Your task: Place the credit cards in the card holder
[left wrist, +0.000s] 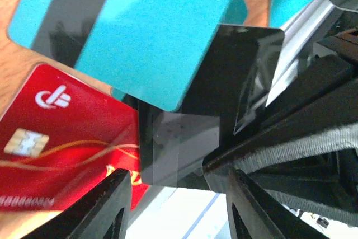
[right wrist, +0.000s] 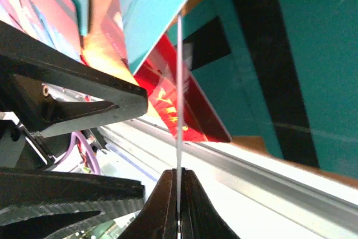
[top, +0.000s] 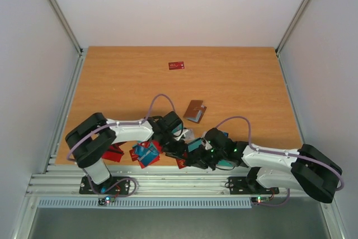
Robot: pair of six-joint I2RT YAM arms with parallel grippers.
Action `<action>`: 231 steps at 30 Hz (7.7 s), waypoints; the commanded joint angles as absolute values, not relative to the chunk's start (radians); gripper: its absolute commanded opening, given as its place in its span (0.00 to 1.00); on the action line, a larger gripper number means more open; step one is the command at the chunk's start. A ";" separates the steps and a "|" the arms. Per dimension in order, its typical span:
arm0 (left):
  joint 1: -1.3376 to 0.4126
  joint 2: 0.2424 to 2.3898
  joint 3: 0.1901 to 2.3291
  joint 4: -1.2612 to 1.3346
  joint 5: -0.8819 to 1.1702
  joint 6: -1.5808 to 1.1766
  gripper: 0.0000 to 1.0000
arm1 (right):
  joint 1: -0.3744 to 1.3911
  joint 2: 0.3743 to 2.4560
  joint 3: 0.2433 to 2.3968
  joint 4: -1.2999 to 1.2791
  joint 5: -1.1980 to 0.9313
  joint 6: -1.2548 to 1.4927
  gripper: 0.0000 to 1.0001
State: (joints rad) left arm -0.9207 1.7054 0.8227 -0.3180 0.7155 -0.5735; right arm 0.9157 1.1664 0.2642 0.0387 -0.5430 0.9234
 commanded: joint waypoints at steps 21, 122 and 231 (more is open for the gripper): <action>-0.728 1.555 1.248 -0.800 0.446 -0.369 0.66 | 0.393 1.037 0.790 -0.988 -0.664 0.252 0.01; -0.624 1.916 1.370 -0.511 0.381 -0.609 0.01 | 0.207 1.607 1.066 -0.827 -0.831 -0.128 0.01; -0.404 1.887 1.449 -0.689 0.705 -0.366 0.39 | 0.337 2.214 1.613 -0.810 -1.070 -0.024 0.01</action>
State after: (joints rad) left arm -0.4522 1.8347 1.5181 -0.7238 0.7368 -0.3763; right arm 0.3149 2.1494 1.5600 -0.8371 -1.0409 -0.0715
